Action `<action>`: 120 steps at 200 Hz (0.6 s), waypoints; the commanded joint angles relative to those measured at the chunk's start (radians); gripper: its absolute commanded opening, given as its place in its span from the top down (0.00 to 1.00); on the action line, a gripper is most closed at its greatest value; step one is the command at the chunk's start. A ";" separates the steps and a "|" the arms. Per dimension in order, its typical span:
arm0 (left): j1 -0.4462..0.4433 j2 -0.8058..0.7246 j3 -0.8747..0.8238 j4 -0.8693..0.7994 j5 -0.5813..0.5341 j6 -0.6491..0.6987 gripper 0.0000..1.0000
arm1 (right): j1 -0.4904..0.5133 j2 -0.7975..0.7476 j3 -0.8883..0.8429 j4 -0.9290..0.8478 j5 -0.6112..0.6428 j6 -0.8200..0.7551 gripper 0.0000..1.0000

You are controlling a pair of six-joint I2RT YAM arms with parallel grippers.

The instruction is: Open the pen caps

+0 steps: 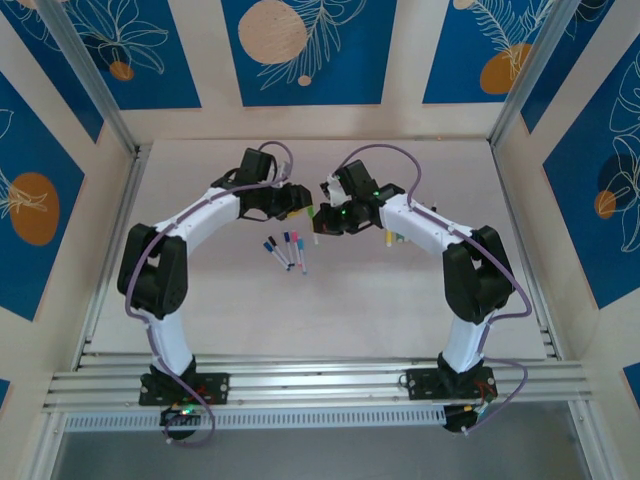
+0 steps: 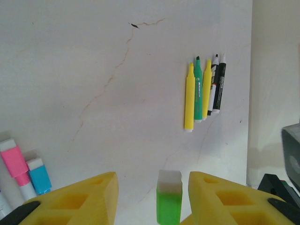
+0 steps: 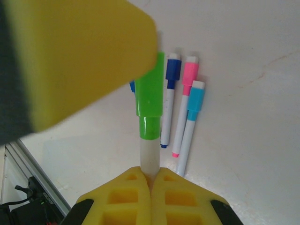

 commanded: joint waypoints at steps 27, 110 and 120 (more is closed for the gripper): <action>-0.024 0.034 0.037 0.006 0.031 -0.017 0.60 | 0.017 0.020 0.077 -0.033 -0.024 -0.024 1.00; -0.024 0.037 0.027 0.021 0.020 -0.033 1.00 | 0.016 0.028 0.073 -0.053 -0.003 -0.009 0.95; -0.024 0.036 0.024 0.030 0.022 -0.039 1.00 | 0.017 0.028 0.068 -0.058 0.003 -0.009 0.83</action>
